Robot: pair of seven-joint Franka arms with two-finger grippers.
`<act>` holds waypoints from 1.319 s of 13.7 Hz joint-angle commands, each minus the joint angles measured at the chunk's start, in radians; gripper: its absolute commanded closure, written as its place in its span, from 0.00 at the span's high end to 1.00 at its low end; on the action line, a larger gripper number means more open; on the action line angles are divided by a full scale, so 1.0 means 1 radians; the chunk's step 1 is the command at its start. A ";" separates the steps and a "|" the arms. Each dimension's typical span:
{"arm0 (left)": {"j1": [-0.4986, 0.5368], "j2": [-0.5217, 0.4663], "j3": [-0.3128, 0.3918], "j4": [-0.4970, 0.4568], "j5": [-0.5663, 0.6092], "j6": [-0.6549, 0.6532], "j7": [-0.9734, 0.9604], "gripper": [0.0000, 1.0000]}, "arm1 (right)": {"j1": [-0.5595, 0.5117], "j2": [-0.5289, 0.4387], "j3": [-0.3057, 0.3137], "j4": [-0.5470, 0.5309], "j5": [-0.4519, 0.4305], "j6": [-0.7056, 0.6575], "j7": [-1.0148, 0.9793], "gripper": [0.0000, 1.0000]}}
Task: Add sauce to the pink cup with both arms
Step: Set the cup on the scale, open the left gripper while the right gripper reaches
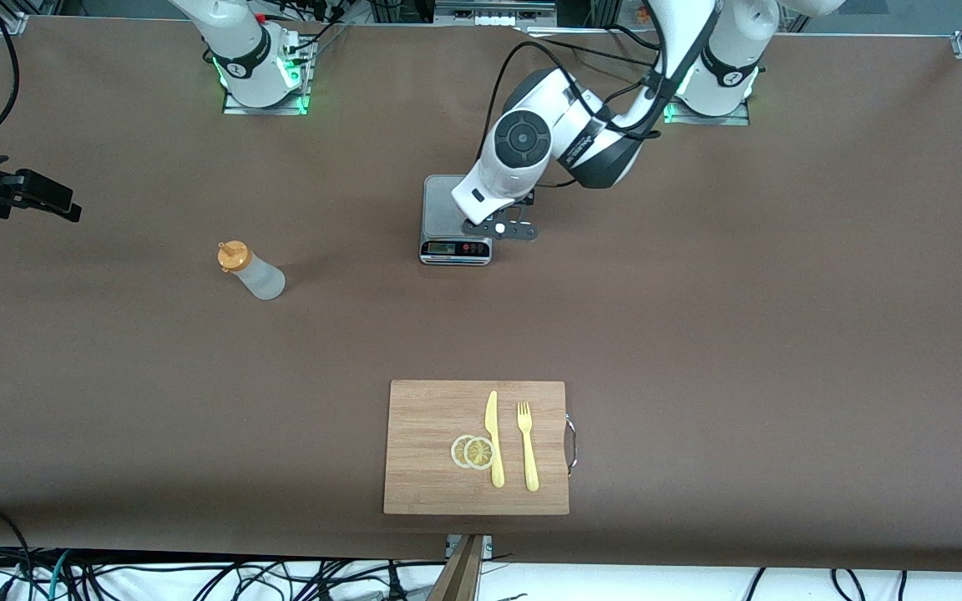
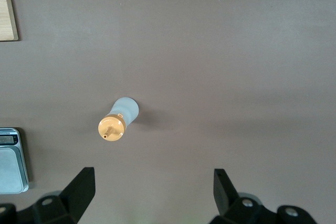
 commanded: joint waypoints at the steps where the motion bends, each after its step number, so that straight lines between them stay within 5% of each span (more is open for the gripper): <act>1: -0.040 0.044 0.019 0.035 -0.027 0.012 -0.020 0.00 | -0.008 -0.004 0.004 0.004 -0.002 -0.004 -0.019 1.00; 5: -0.057 0.063 0.020 0.035 -0.025 0.054 -0.039 0.02 | -0.008 -0.004 0.003 0.004 0.000 -0.002 -0.018 1.00; 8: -0.056 0.060 0.020 0.035 -0.027 0.052 -0.042 0.52 | -0.008 0.026 0.004 0.002 0.006 -0.002 -0.042 1.00; 10: -0.056 0.049 0.022 0.035 -0.027 0.049 -0.060 1.00 | -0.007 0.067 0.007 0.002 0.006 -0.014 -0.140 1.00; 14: -0.024 -0.040 0.035 0.040 -0.056 -0.013 -0.057 1.00 | -0.037 0.141 -0.017 0.002 0.160 -0.011 -0.523 1.00; 18: 0.019 -0.146 0.155 0.156 -0.039 -0.240 -0.045 1.00 | -0.148 0.273 -0.019 -0.009 0.407 -0.033 -1.029 1.00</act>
